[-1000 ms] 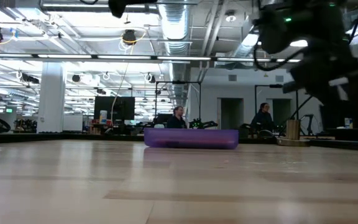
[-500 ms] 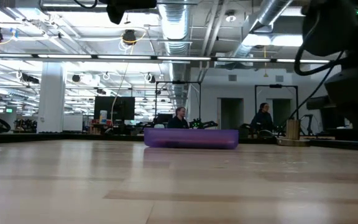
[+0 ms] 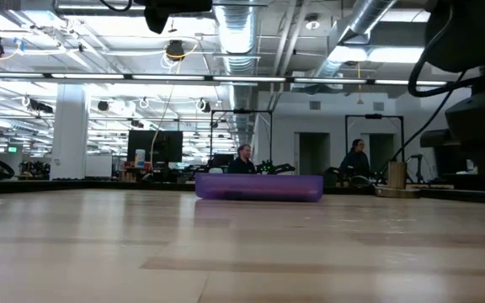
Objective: Pick & place school supplies into a supply box
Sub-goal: Put the orange pencil into the violet supply box
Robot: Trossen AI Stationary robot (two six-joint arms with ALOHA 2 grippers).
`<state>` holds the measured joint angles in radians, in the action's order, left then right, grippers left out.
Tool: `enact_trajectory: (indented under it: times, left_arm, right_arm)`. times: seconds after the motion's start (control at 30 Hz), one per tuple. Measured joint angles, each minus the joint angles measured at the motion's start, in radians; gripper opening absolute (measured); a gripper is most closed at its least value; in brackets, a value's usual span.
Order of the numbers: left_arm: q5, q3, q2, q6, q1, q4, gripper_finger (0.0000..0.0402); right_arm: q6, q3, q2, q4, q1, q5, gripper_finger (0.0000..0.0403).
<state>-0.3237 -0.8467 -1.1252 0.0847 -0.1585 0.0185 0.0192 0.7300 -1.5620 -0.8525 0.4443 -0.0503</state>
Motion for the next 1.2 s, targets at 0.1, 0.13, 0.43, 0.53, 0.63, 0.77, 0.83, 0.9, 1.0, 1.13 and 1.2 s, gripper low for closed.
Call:
enact_trajectory:
  times: [0.1,0.13,0.43,0.53,0.63,0.77,0.83,0.9,1.0,1.13,1.2]
  left_arm:
    - [0.0,0.0,0.0,0.006,0.0,0.0,0.0]
    - [0.0,0.0,0.0,0.007,0.0,-0.001,0.0]
    - [0.0,0.0,0.0,0.007,0.0,-0.001,0.0]
    - [0.0,0.0,0.0,0.008,0.0,-0.001,0.0]
    - [0.0,0.0,0.0,0.008,0.0,-0.001,0.0]
    - [0.0,0.0,0.0,0.008,0.0,-0.001,0.0]
    - [-0.001,0.0,0.0,0.009,0.0,0.0,0.0]
    - [0.0,0.0,0.008,0.012,0.0,-0.004,0.0]
    - [0.0,-0.002,0.03,0.017,0.0,-0.003,0.0]
    - [0.002,-0.002,0.069,0.015,0.0,-0.015,0.0]
    - [0.002,-0.002,0.094,0.014,0.0,-0.033,0.0]
  right_arm:
    - [0.008,-0.001,-0.001,0.005,-0.007,-0.014,0.0102]
    - [0.007,-0.001,-0.001,0.01,-0.011,-0.02,0.0102]
    - [-0.023,-0.029,0.002,0.084,-0.041,-0.104,0.0055]
    - [-0.026,-0.029,0.002,0.099,-0.058,-0.118,0.002]
    - [-0.046,-0.03,0.0,0.124,-0.081,-0.15,0.0009]
    - [-0.084,-0.016,-0.004,0.136,-0.115,-0.164,0.0007]
    - [-0.113,0.01,-0.008,0.121,-0.134,-0.177,0.0004]
    - [-0.153,0.041,-0.012,0.1,-0.156,-0.211,0.0005]
    - [-0.218,0.101,-0.009,0.083,-0.193,-0.216,0.0002]
    - [-0.307,0.187,-0.009,0.033,-0.252,-0.208,0.0002]
    - [-0.348,0.229,-0.007,0.026,-0.281,-0.208,0.0001]
